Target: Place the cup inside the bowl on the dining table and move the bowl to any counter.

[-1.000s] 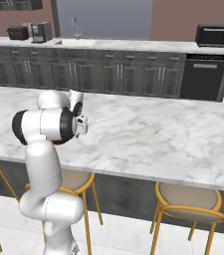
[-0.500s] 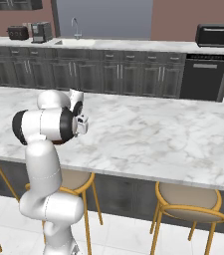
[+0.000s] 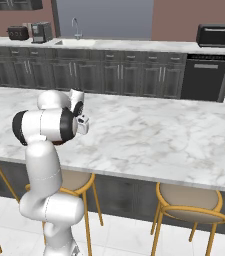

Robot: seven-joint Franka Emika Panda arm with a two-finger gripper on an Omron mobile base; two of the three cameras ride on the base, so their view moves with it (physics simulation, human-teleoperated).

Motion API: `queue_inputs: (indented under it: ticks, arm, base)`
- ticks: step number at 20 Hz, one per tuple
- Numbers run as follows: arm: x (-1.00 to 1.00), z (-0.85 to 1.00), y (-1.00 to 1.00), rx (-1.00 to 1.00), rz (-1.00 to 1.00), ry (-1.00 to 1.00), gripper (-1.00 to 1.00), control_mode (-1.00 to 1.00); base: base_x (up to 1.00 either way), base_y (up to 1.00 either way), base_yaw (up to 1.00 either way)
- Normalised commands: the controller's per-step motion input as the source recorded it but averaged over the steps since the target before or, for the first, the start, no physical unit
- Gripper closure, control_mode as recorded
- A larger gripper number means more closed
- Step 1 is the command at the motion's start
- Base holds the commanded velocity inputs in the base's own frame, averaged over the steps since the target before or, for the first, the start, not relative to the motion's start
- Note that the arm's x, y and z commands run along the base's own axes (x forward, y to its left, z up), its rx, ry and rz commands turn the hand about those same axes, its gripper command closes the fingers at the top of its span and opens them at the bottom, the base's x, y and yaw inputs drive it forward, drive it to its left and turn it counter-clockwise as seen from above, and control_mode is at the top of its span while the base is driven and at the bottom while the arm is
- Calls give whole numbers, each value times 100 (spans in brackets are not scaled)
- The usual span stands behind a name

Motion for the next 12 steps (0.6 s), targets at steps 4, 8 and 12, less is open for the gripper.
queue_inputs:
  ticks: [4,8,12]
  arm:
    - [0,0,0,0,0,0,100,-100]
    - [-1,0,0,3,0,0,100,-100]
    - [0,13,-1,7,0,0,100,-100]
  base:
    - [0,0,0]
    - [0,0,0]
    - [0,0,0]
